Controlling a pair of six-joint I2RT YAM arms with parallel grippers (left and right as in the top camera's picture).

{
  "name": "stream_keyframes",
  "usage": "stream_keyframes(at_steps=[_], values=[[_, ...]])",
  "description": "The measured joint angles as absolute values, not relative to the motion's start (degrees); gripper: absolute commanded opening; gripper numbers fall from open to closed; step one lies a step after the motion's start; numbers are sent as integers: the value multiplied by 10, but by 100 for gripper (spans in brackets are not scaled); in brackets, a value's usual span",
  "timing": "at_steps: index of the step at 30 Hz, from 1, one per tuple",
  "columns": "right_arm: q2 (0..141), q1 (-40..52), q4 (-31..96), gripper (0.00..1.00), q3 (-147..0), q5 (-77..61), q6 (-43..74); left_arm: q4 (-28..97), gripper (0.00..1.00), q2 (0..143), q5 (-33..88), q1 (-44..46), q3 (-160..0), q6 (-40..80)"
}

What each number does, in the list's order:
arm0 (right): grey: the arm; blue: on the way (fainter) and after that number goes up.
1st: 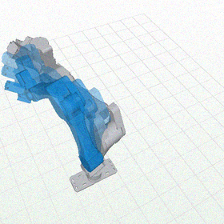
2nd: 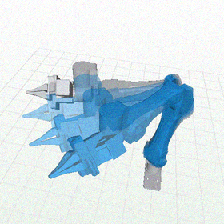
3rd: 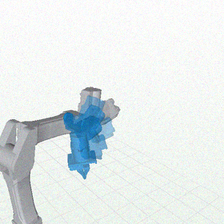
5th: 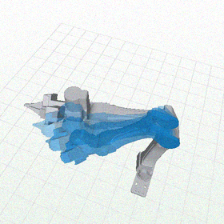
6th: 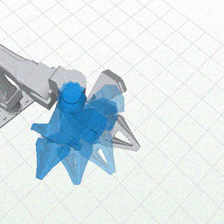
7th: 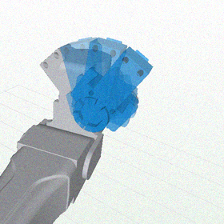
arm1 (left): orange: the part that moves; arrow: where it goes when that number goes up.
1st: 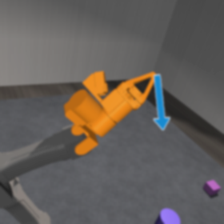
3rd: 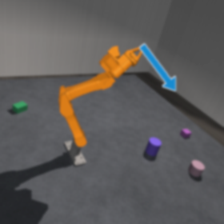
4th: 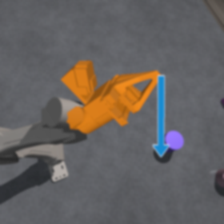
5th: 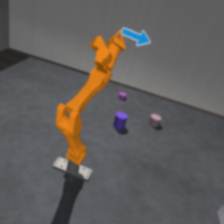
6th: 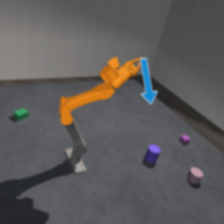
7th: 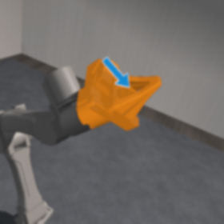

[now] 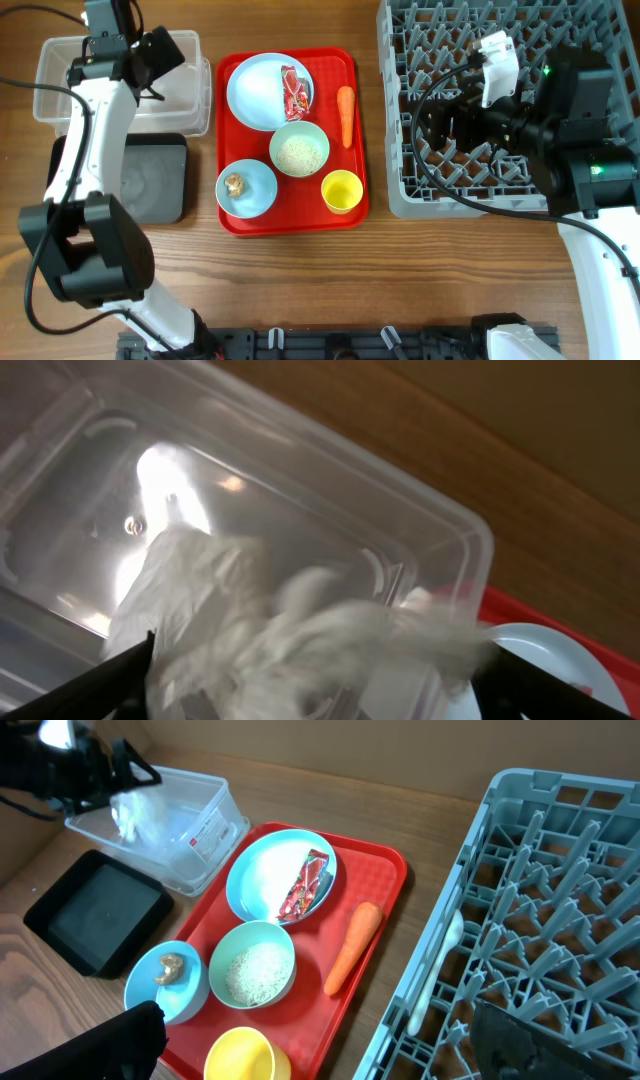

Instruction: Sort waste into correct bins and load items into the dishwasher rack

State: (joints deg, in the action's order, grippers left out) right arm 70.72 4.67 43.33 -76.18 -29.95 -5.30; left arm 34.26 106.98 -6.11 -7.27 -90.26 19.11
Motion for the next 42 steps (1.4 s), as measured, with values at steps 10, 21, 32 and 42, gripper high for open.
stream_keyframes(at_steps=[10, 21, 32, 42], values=[[707, 47, 435, 100, -762, -300, -53, 339, 58, 1050, 28, -75, -902, 191], [707, 47, 444, 100, -762, -300, -53, 439, 70, 1021, -64, -100, -902, 303], [707, 47, 445, 100, -762, -300, -53, 410, 95, 1022, 165, -99, -902, 128], [707, 47, 446, 100, -762, -300, -53, 427, 97, 1083, 197, -41, -902, 107]])
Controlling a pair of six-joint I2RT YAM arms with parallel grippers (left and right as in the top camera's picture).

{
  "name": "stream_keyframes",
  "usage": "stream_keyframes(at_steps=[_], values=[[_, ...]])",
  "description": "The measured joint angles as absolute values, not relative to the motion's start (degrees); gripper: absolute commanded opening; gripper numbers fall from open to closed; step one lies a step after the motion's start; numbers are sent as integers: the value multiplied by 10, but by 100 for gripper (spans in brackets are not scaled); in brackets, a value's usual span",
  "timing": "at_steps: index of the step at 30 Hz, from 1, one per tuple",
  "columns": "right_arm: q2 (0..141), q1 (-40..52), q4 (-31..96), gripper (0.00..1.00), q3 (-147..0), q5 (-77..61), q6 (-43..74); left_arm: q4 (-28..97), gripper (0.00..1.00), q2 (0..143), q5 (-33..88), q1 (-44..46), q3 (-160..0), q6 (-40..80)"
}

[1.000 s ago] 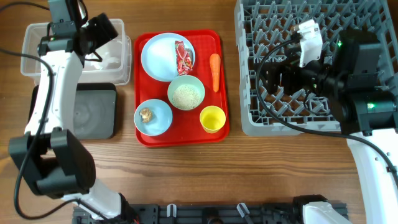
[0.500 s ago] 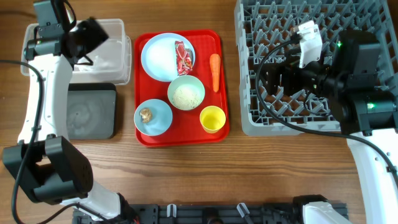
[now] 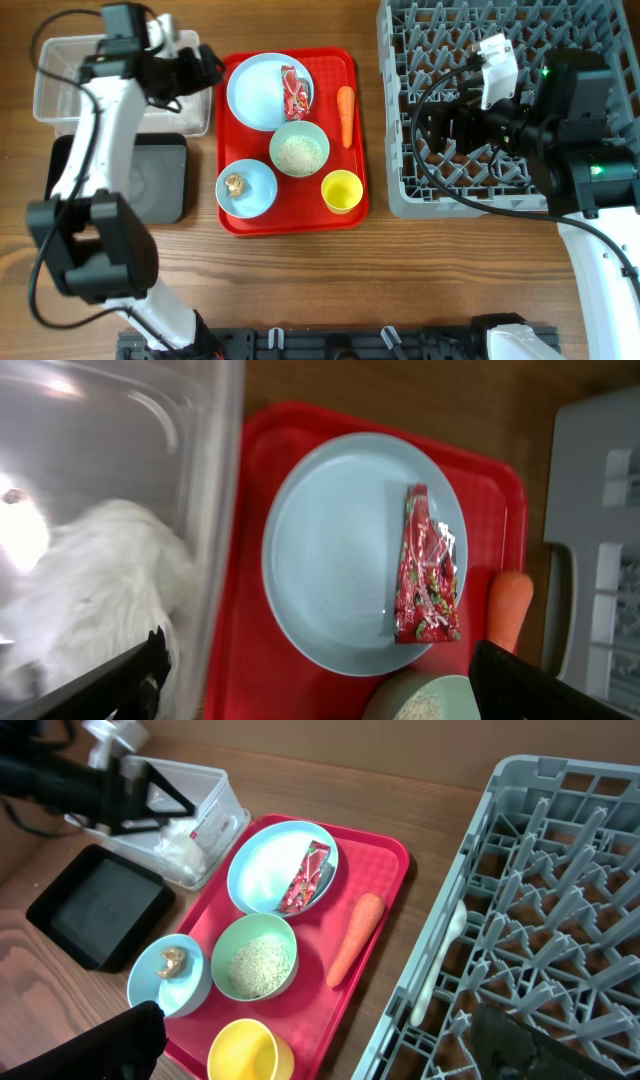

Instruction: Sort waste into correct bins and load items into the dishwasher rack

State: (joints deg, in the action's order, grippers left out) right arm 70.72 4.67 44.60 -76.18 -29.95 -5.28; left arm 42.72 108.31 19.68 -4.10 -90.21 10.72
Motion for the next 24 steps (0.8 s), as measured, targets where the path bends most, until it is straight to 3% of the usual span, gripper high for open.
stream_keyframes(at_steps=[16, 22, 24], values=[[707, 47, 446, 100, -762, -300, -53, 375, 99, 1104, 191, 58, -902, 105], [707, 47, 446, 100, -762, -300, -53, 375, 97, 1103, 182, 48, -902, 107], [707, 47, 446, 100, -762, -300, -53, 375, 92, 1099, 180, 38, -902, 110]])
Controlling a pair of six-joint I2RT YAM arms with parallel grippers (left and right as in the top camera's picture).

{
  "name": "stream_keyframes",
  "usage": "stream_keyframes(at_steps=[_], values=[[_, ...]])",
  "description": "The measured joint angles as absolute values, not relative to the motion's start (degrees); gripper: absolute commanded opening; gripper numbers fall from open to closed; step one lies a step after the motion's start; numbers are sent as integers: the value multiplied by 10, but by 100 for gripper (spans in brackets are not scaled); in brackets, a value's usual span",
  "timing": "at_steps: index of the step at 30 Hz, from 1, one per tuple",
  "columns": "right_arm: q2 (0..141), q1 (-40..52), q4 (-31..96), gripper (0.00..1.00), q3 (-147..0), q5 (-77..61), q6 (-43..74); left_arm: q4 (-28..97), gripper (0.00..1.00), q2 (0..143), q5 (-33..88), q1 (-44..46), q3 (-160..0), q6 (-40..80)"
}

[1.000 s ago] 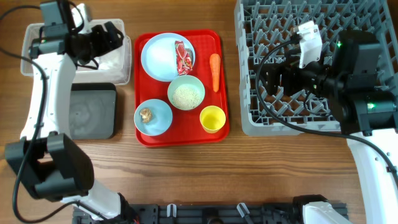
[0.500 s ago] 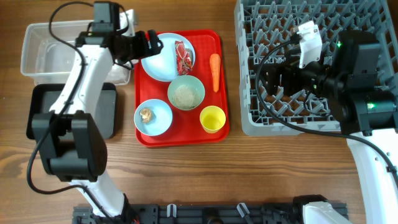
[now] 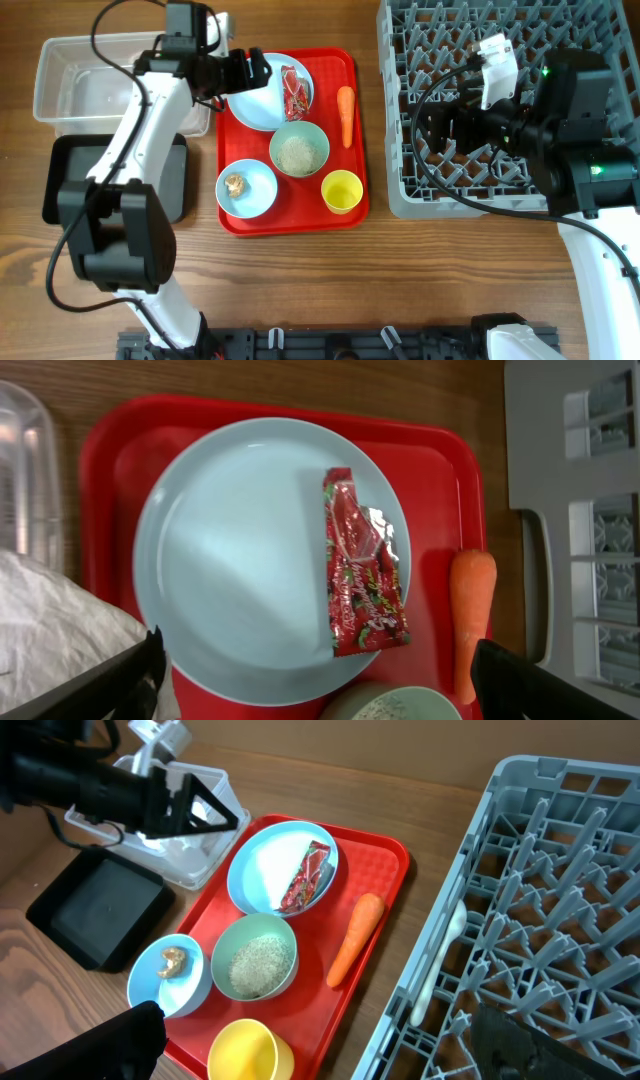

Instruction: Sort waste into correct bins and load items into the dishwasher rack

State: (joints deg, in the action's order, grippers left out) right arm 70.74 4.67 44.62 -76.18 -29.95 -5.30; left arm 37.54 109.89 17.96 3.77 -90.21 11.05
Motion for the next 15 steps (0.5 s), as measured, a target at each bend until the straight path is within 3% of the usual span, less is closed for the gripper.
stream_keyframes(at_steps=[3, 4, 5, 7, 9, 15], values=[[707, 47, 446, 100, -762, -300, -53, 376, 75, 1079, 178, 15, -902, 116], [707, 47, 446, 100, -762, -300, -53, 376, 59, 1068, 175, 5, -902, 118], [707, 47, 446, 100, -762, -300, -53, 377, 33, 1055, 171, -5, -902, 117], [707, 47, 446, 99, -762, -300, -53, 378, 12, 1034, 159, -23, -902, 125], [707, 47, 446, 100, -762, -300, -53, 389, 4, 1020, 141, -39, -903, 125], [707, 47, 446, 100, -762, -300, -53, 433, 4, 1015, 46, -50, -903, 134]])
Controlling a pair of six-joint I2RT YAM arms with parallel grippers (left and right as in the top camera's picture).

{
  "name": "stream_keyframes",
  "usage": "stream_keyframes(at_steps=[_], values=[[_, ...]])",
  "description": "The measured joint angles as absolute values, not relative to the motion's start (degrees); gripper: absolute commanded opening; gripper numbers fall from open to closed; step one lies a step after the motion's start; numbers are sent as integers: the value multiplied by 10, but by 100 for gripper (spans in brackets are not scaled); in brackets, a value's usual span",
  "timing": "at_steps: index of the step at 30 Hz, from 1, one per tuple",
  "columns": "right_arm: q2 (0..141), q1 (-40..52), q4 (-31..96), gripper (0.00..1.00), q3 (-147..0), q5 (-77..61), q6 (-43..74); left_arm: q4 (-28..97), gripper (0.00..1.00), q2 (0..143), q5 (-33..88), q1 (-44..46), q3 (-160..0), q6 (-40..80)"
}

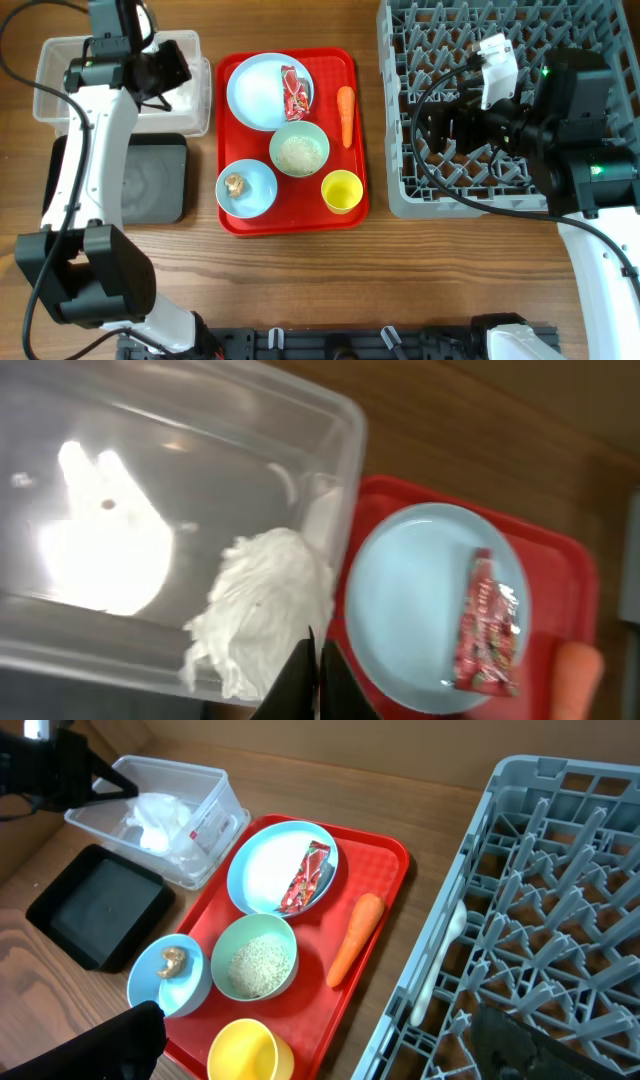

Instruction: Sort waste into correct bins and load items into the dishwasher rack

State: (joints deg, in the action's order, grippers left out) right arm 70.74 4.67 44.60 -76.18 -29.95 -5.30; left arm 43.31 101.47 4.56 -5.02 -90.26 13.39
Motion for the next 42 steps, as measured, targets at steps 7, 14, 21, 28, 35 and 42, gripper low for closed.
stream_keyframes(at_steps=[7, 14, 21, 28, 35, 42], values=[[707, 47, 446, 100, -762, -300, -53, 448, 66, 1015, -65, -50, -903, 158], [707, 47, 446, 100, -762, -300, -53, 453, 74, 1015, -209, -22, -903, 153], [707, 47, 446, 100, -762, -300, -53, 457, 77, 1025, -376, 61, -903, 131], [707, 47, 446, 100, -762, -300, -53, 482, 94, 1089, -467, 80, -902, 134], [707, 47, 450, 100, -762, -299, -53, 424, 93, 1084, -228, 30, -903, 136], [707, 47, 452, 100, -762, -293, -53, 411, 92, 1058, -69, 3, -903, 136]])
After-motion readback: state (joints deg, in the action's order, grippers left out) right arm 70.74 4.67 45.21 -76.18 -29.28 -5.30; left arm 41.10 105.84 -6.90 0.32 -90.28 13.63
